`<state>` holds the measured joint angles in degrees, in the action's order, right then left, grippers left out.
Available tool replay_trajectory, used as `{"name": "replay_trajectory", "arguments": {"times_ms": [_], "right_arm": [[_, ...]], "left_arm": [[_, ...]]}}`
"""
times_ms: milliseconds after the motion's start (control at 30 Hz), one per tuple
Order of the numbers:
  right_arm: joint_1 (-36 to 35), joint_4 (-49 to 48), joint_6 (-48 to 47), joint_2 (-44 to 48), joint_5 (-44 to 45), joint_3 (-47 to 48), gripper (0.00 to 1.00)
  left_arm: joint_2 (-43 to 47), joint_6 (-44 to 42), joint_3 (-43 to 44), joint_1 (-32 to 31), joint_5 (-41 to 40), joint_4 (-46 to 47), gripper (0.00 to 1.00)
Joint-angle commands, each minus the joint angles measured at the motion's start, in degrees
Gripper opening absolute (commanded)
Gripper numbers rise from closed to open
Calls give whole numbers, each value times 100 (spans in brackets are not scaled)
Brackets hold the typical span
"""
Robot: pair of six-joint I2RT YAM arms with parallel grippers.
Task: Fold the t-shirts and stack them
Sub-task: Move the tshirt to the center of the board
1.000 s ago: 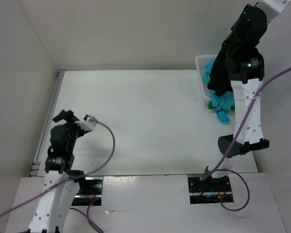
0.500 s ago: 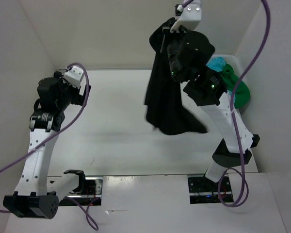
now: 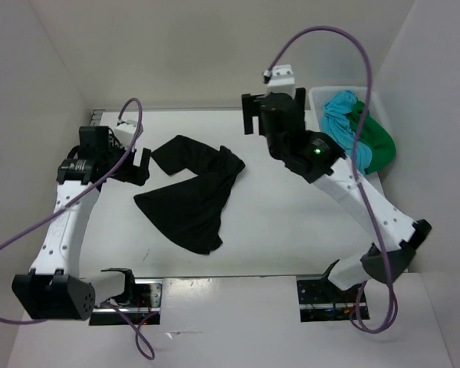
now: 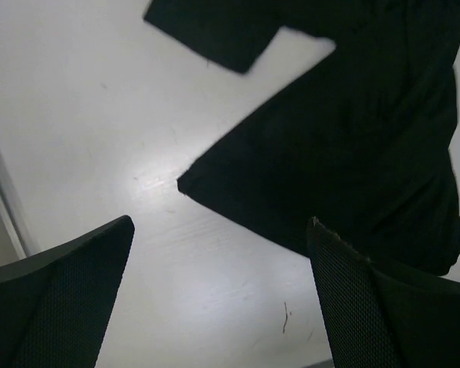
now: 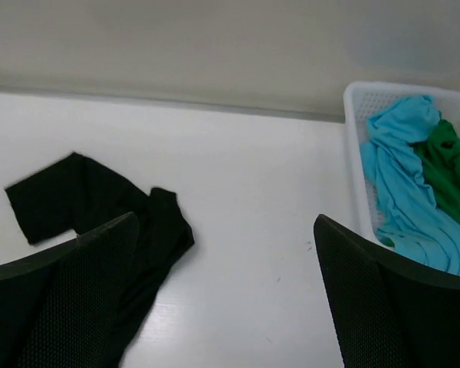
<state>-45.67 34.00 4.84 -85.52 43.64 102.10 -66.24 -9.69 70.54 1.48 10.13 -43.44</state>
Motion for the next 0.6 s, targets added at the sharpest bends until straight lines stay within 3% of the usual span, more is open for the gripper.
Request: {"name": "replay_trajectory", "arguments": {"times_ms": [0,100,133,167,400,567], "right_arm": [[190,-350,393,887,-372,-898,100],[400,-639,1042,887,-1338,-1795,87],[488,-936,1202,818,-1558,-1982,78],[663,-1087,1351,730,-1908,-2141,75],[1392,-1659,1985,-183,-3078,-2608,69],[1570,-1835,1854,-588,-3230,-2669,68]], "left_arm": [[-904,-366,82,98,-21,-902,100],[-1434,-516,-180,151,68,-886,93],[-1627,-516,-277,151,-106,-468,93],[-1629,-516,-487,151,-325,-211,93],[-2444,-726,-831,204,-1521,1178,93],[-2973,-788,-902,204,-1480,1558,91]]}}
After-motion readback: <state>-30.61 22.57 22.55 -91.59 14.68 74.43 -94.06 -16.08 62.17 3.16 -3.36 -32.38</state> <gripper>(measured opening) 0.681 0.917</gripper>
